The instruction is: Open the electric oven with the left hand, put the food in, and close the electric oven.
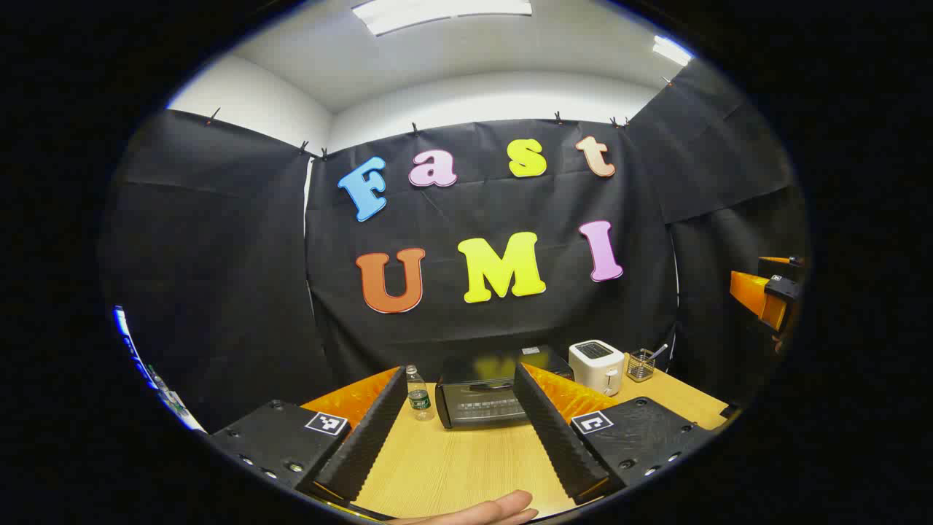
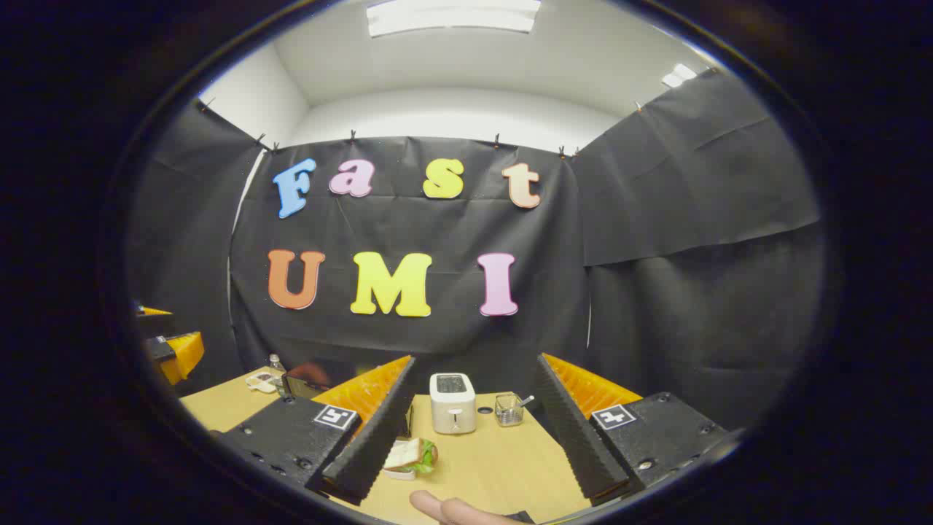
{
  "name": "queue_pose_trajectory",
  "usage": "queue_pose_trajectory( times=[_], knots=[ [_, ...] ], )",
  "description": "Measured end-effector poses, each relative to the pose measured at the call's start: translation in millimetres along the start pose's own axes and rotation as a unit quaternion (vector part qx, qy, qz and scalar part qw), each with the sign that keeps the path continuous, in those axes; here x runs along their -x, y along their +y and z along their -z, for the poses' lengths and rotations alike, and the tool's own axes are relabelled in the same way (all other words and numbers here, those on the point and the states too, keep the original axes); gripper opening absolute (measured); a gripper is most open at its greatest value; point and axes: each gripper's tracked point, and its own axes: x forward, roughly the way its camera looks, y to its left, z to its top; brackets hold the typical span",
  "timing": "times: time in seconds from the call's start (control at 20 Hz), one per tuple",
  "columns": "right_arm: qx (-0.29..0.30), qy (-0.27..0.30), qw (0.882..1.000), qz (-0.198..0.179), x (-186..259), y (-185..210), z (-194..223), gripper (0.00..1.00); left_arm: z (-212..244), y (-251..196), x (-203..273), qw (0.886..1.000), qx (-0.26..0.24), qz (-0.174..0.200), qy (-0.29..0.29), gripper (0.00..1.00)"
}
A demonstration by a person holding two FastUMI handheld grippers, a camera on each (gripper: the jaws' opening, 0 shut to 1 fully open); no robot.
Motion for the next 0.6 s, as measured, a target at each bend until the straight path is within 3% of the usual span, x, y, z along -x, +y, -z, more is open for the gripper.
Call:
queue_pose_trajectory(
  times=[0.05, 0.1, 0.2, 0.25, 0.6],
  knots=[
    [-0.001, 0.003, 1.0, 0.003, -3, -4, 3, 1.0, 2, -2, -1, 1.0, 0.004, 0.001, 0.002, 0.88],
    [-0.002, 0.005, 1.0, 0.004, -6, -7, 5, 1.0, 1, -2, 0, 1.0, 0.008, 0.001, 0.002, 0.96],
    [-0.004, 0.01, 1.0, 0.006, -10, -10, 9, 0.94, 1, -1, -2, 1.0, 0.013, 0.002, 0.002, 0.96],
    [-0.001, 0.012, 1.0, 0.006, -11, -13, 10, 1.0, 2, -2, -4, 1.0, 0.015, 0.003, 0.002, 0.96],
    [0.004, -0.007, 1.0, 0.017, -19, -25, 13, 1.0, 22, -18, -23, 0.999, 0.029, 0.029, 0.023, 0.96]
  ],
)
